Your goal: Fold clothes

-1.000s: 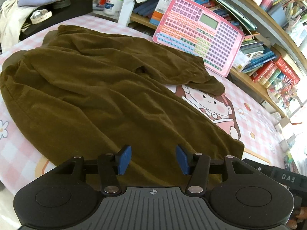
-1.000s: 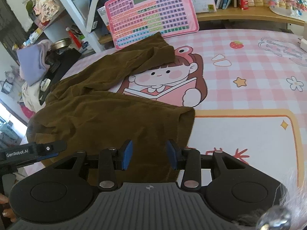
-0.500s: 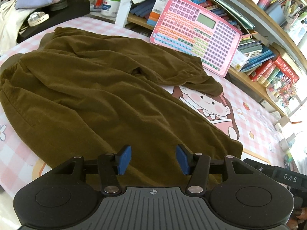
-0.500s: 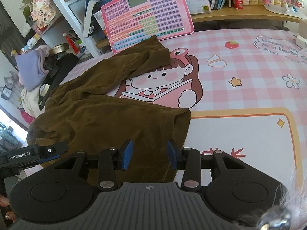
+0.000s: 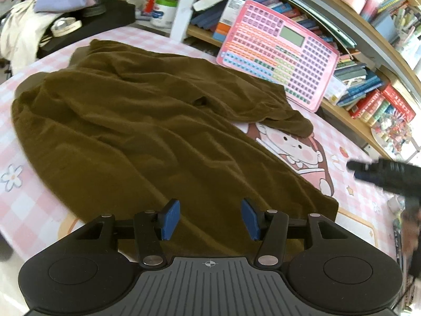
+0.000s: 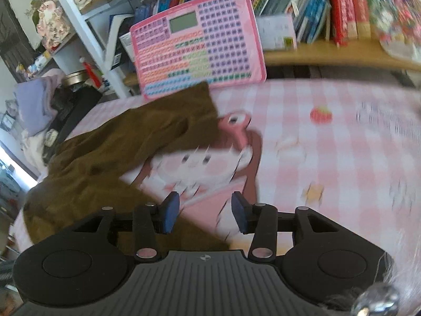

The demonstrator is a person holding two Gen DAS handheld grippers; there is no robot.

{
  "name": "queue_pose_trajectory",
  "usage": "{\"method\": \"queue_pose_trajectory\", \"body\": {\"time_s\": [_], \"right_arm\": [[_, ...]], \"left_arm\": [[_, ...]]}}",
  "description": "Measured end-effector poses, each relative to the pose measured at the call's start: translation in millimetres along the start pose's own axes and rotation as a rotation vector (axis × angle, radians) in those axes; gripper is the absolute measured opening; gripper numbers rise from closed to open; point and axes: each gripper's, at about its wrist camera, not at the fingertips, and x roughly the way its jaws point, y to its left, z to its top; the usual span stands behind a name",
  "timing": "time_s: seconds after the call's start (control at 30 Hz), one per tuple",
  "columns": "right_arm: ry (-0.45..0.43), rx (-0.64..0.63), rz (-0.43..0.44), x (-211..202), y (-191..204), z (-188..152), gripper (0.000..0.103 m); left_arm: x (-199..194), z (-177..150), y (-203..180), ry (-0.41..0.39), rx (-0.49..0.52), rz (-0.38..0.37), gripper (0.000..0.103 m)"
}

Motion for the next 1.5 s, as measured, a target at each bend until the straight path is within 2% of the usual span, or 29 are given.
{"method": "queue_pose_trajectory", "body": {"time_s": [0.2, 0.47, 0.63, 0.77, 0.8, 0.9, 0.93, 1.03, 1.1, 1.17, 1.23, 1.27, 1.37, 1.5], "right_arm": [[0.021, 0.033, -0.017, 32, -27, 38, 0.043], [0.057, 0.161, -0.002, 82, -40, 62, 0.043], [0.065, 0.129, 0.058, 109, -26, 76, 0.043], [0.089, 0.100, 0.047, 137, -13, 84, 0.043], [0.099, 0.099, 0.047, 143, -11, 84, 0.042], [0.118, 0.088, 0.076, 151, -5, 85, 0.009], [0.111, 0.081, 0.094, 148, -2, 87, 0.009], [-0.102, 0.026, 0.222, 90, 8, 95, 0.008], [-0.134, 0.025, 0.228, 63, 5, 93, 0.008], [-0.041, 0.004, 0.167, 67, -6, 79, 0.009], [0.153, -0.040, 0.045, 95, -21, 59, 0.017], [0.193, -0.026, 0.016, 99, -29, 49, 0.020], [0.140, 0.061, 0.054, 87, -44, 42, 0.042], [0.110, 0.109, 0.064, 88, -45, 47, 0.041]], "left_arm": [[-16, -10, 16, -0.021, -0.062, 0.066, 0.052], [-34, -20, 34, -0.045, -0.142, 0.153, 0.052], [-41, -25, 40, -0.047, -0.163, 0.192, 0.052], [-46, -26, 45, -0.054, -0.176, 0.218, 0.052], [-47, -26, 46, -0.055, -0.180, 0.222, 0.052], [-45, -24, 46, -0.054, -0.183, 0.223, 0.052], [-44, -23, 46, -0.055, -0.180, 0.220, 0.052], [-43, -21, 46, -0.062, -0.175, 0.209, 0.052], [-40, -20, 48, -0.058, -0.184, 0.204, 0.052], [-37, -19, 50, -0.054, -0.199, 0.197, 0.052], [-35, -17, 51, -0.055, -0.204, 0.189, 0.052], [-35, -16, 50, -0.058, -0.199, 0.185, 0.052], [-33, -14, 48, -0.057, -0.186, 0.175, 0.052], [-28, -13, 44, -0.038, -0.169, 0.165, 0.052]]}}
